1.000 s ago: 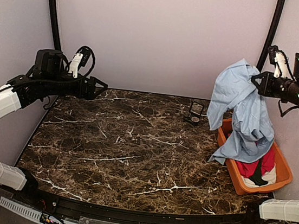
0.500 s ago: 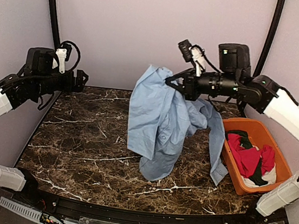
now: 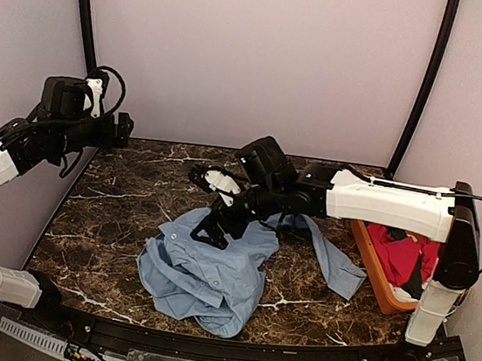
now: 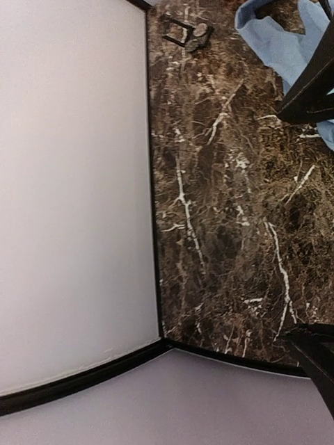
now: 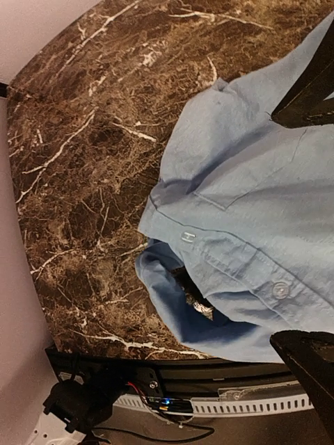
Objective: Pin the brooch onto the clothing
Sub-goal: Place the crumpled clothing at the center of the board, then pick up the crumped clothing from the center of the board.
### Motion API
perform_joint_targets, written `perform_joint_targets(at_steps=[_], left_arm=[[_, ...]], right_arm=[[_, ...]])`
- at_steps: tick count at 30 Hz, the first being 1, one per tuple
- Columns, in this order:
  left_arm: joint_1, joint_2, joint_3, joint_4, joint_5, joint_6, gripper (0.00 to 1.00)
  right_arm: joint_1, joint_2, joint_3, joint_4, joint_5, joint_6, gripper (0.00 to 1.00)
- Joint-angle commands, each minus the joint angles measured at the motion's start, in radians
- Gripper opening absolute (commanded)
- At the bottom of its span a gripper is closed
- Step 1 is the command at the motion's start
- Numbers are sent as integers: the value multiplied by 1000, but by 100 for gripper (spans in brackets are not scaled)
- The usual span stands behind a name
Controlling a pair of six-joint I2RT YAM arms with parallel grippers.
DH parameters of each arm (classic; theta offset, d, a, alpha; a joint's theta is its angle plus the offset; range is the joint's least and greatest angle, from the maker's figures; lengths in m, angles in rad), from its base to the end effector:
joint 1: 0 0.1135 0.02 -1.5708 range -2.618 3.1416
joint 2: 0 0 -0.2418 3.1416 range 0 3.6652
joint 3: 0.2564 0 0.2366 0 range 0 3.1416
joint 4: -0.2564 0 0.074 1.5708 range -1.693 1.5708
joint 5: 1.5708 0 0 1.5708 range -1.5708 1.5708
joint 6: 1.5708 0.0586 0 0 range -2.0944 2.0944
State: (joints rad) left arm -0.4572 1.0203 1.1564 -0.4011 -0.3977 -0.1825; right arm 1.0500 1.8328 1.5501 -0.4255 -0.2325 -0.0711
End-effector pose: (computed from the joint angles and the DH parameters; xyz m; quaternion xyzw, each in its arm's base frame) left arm 0.2215 -0.0837 0.3765 -0.0123 0.7878 -0.0383 0.6147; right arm 0.1966 0.3699 0.2556 -0.5208 0.7384 0.2882 0.3169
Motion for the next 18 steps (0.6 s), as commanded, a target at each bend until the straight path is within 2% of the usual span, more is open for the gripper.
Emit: perform_joint_targets(at_steps=[1, 6, 12, 18], left_arm=[[1, 85, 1, -63, 126, -9, 100], [2, 261, 94, -123, 288, -9, 100], [46, 448, 132, -159, 531, -38, 100], [100, 507, 54, -128, 672, -79, 100]], right_arm=[[-48, -148, -32, 27, 16, -39, 99], [-194, -207, -44, 19, 114, -28, 99], [-300, -8, 110, -114, 222, -141, 99], [-361, 151, 243, -136, 65, -136, 99]])
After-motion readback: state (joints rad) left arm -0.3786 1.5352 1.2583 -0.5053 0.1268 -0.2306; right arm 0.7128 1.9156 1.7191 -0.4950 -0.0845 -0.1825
